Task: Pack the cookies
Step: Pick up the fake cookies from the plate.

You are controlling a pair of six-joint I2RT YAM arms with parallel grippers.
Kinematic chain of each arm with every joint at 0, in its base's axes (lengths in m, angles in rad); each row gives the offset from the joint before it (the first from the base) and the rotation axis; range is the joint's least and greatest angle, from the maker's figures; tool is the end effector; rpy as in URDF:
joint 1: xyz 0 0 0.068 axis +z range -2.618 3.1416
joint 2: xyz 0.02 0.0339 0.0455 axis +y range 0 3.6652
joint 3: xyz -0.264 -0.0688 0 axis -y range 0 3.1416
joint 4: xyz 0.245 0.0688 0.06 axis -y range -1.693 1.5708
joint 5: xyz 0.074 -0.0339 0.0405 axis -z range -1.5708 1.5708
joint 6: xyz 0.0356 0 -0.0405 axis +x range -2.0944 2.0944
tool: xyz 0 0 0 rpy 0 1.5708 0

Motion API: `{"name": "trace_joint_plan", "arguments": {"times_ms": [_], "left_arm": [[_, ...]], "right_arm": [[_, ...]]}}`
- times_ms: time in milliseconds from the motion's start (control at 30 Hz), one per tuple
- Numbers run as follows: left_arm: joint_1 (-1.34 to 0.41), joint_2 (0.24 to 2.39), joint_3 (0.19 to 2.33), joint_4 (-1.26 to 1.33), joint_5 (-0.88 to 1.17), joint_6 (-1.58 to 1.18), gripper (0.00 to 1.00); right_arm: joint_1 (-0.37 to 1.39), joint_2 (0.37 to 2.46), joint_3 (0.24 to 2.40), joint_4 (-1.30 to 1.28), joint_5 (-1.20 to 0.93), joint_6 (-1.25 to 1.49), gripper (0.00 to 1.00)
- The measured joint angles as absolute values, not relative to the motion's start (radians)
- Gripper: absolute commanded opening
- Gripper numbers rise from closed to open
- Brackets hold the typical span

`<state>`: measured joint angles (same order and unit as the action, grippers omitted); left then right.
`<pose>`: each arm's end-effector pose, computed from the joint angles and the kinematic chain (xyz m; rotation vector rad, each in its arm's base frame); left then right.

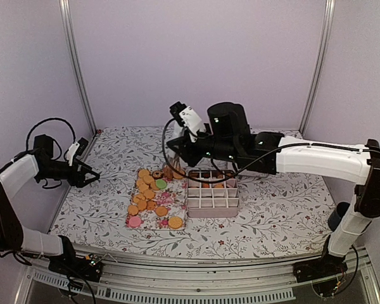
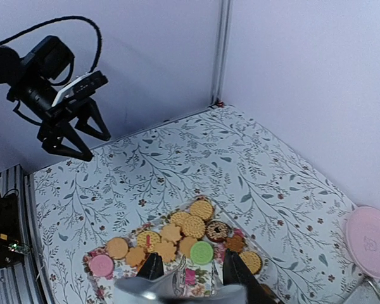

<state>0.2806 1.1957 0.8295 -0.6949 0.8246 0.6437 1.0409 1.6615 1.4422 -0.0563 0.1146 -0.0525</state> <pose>0.2200 0.0362 0.2417 0.6626 2.1806 -0.6235 0.2064 0.3442 0.3519 -0.9092 1.6512 0.5806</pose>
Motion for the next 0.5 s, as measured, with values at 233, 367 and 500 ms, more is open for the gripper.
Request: {"name": "trace_joint_plan", "arguments": {"times_ms": [233,367,500], "left_arm": [[0.302,1.198,0.830,-0.711,0.821,0.664,0.74],[0.306,1.197,0.830,-0.721,0.821,0.671,0.74],[0.307,1.195,0.829,-0.723,0.821,0.679,0.74]], "right_arm": [[1.139,1.945,1.607,-0.029,0.038,-0.037,0.36],[1.145,2.039,1.667,-0.025,0.014,-0.022,0.36],[1.144,2.073,1.682,-0.013,0.006,-0.014,0.36]]}}
